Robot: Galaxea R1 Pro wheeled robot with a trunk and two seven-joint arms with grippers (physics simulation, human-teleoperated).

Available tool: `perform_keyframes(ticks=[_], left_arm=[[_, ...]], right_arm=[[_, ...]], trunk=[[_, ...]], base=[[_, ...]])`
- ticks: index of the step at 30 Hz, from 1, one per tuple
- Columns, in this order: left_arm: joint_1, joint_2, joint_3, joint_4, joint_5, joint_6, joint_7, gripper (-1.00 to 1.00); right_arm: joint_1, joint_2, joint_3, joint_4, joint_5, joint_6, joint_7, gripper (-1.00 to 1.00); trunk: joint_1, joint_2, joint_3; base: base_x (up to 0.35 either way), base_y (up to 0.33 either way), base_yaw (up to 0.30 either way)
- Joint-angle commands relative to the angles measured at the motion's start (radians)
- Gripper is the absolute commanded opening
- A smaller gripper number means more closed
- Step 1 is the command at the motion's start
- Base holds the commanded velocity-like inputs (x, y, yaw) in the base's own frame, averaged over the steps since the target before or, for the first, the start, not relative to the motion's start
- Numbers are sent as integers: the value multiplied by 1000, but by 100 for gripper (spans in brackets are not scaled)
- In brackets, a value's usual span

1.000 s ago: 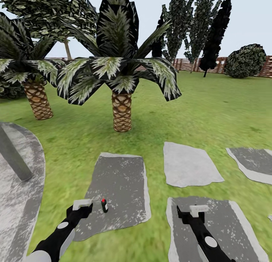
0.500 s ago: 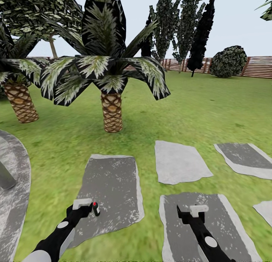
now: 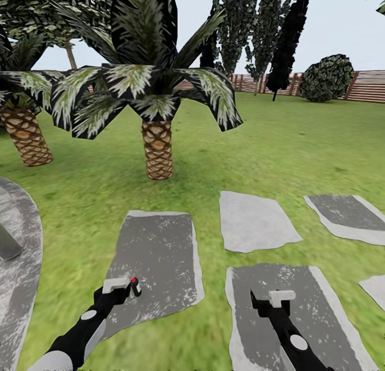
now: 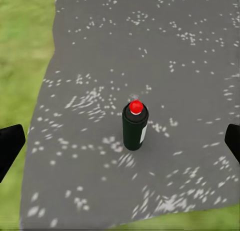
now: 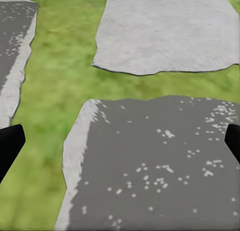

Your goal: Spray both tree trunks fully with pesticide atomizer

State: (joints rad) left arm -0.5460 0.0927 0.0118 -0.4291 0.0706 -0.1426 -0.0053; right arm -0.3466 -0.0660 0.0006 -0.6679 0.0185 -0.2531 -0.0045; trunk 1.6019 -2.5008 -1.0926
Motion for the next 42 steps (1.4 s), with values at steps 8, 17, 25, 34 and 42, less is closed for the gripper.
perform_keyframes(ticks=[8, 17, 25, 34, 42], left_arm=[[-27, -1, 0, -24, 1, 1, -1, 100], [-25, -3, 0, -25, 1, 0, 0, 100], [-18, -8, -4, -25, 1, -1, 0, 100], [-17, -5, -3, -26, 2, -2, 1, 100], [-17, -5, -2, -25, 2, -10, 1, 100]], right_arm=[[0, 0, -1, -1, 0, 0, 0, 100], [0, 0, -2, -2, 0, 0, 0, 100], [0, 0, -1, -1, 0, 0, 0, 100], [0, 0, -1, -1, 0, 0, 1, 100], [0, 0, 0, -1, 0, 0, 1, 100]], trunk=[[4, -2, -44], [8, -4, -93], [11, -6, -137], [15, -8, -186], [18, -10, -226]], base=[[0, 0, 0], [0, 0, 0], [0, 0, 0], [0, 0, 28], [0, 0, 87]])
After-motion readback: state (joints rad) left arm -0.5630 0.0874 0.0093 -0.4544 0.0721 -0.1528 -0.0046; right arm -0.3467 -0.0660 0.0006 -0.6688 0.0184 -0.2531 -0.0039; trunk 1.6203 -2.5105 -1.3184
